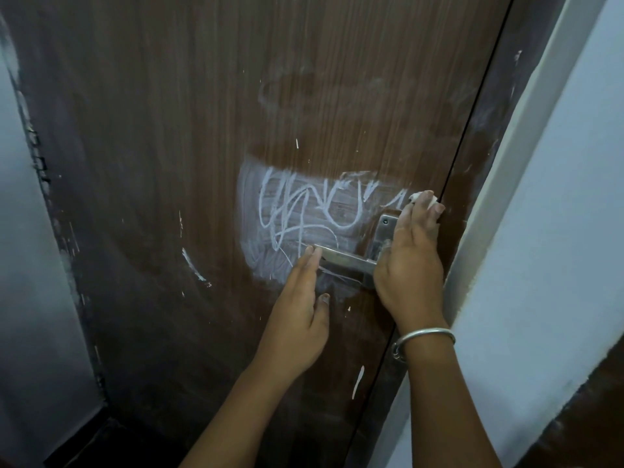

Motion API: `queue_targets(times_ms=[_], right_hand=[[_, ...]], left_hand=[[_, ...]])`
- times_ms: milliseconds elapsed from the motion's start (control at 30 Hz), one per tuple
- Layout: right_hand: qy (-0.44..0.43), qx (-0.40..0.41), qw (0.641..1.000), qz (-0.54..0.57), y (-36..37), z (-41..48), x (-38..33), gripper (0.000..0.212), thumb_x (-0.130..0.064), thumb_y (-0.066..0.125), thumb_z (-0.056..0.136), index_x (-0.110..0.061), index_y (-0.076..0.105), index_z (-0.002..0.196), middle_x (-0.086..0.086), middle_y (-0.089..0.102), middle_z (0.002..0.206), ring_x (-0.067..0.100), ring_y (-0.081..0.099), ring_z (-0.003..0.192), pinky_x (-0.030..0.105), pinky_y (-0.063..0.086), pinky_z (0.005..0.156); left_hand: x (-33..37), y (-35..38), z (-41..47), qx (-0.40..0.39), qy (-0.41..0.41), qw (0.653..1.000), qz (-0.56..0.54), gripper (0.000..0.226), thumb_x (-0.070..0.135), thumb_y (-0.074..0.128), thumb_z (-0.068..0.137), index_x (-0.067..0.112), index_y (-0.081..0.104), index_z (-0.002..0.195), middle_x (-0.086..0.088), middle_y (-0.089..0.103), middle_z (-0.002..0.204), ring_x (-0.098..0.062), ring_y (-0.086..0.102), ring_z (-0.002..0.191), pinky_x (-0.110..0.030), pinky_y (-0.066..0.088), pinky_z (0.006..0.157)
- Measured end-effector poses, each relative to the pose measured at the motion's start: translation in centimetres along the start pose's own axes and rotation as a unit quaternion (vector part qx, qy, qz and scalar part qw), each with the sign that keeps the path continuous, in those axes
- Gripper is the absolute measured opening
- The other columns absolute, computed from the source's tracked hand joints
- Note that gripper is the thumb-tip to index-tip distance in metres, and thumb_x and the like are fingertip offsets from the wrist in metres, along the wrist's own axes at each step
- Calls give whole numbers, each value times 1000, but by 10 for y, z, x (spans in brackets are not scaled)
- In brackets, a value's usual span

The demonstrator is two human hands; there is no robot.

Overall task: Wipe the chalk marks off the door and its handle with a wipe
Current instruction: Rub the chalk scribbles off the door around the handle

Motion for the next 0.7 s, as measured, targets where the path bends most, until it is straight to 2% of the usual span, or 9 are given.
queue_targets(times_ms=[133, 233, 400, 567, 700], right_hand=[[-63, -25, 997, -25, 0, 7, -14, 64, -3, 42, 90, -1, 11, 147, 13, -3, 157, 23, -11, 142, 38, -4, 116], [-84, -45, 994, -52, 0, 10, -21, 65, -10, 43, 91, -4, 11, 147, 11, -3, 157, 22, -9, 144, 37, -9, 114], [-82, -32, 996, -35, 0, 10, -27, 63, -12, 46, 91, -4, 17, 146, 8, 6, 157, 19, -1, 145, 35, -6, 115], [3, 45, 998, 32, -2, 3, -17, 65, -16, 49, 93, -2, 15, 147, 6, 0, 158, 16, -7, 143, 27, 12, 111], [46, 115, 987, 100, -9, -4, -7, 65, -16, 51, 93, 1, 18, 146, 11, 3, 157, 20, -3, 144, 18, 9, 110]], left_hand=[[1, 0, 2, 6, -2, 1000, 2, 64, 3, 45, 93, 21, 15, 147, 14, 12, 151, 3, 7, 141, -10, 7, 112], [2, 1, 2, 6, 0, 1000, 6, 64, 4, 45, 93, 22, 15, 146, 16, 11, 149, 5, 6, 140, -5, 5, 109], [2, -3, 3, 2, -1, 1000, 10, 65, 3, 45, 93, 22, 14, 146, 11, 14, 153, 3, 7, 141, -8, 7, 111], [-2, -14, 0, 15, 3, 1000, 16, 65, 5, 46, 93, 29, 14, 144, 17, 14, 150, 9, 7, 138, -1, 6, 106], [-13, -19, -6, 19, -16, 1000, 13, 64, 6, 47, 93, 26, 16, 146, 22, 13, 146, 16, 6, 134, 1, 6, 104]])
Point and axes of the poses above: each hand's wrist, its own z-axis towards the middle knuckle, its own y-axis out of the palm, x = y × z, the point moved 6 cm from there along z, towards the middle knuckle
